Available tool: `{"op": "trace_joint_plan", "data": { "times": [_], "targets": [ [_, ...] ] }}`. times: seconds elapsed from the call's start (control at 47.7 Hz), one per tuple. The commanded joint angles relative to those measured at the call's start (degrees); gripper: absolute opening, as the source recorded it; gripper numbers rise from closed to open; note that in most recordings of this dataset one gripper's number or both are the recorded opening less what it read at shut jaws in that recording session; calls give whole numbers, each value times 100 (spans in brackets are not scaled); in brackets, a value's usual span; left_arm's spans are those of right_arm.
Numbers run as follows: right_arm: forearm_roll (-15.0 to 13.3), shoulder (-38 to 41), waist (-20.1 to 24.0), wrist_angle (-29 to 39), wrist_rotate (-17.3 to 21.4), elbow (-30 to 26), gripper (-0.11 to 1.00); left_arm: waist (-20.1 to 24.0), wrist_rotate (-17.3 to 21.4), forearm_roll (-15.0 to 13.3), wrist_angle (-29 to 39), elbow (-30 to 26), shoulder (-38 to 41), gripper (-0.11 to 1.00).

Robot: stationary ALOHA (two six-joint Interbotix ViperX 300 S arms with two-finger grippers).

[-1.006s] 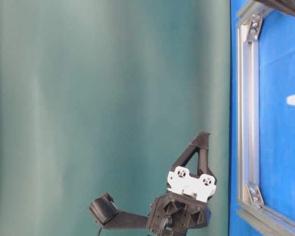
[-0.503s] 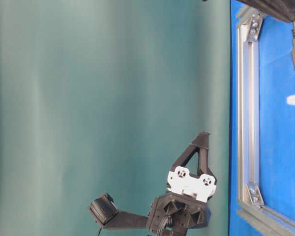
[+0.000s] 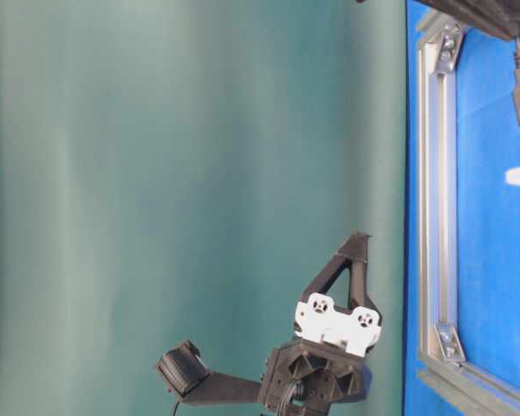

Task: Insert the wire through the string loop located in the center.
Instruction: 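Align the plug with the white zip-tie loop and push it through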

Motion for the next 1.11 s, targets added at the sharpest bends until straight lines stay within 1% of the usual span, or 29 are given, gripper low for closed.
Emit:
{"op": "trace_joint_plan", "data": {
  "times": [0.0, 0.964, 1.089],
  "targets": [
    [9, -44, 0, -62, 0, -35, -2, -18, 9, 18, -26, -53, -167, 0],
    [9, -26, 0, -62, 0, -53, -2, -18, 9, 18, -26, -53, -167, 0],
    [9, 35, 9, -53, 0, -132, -2, -18, 9, 18, -26, -62, -167, 0]
  ]
}}
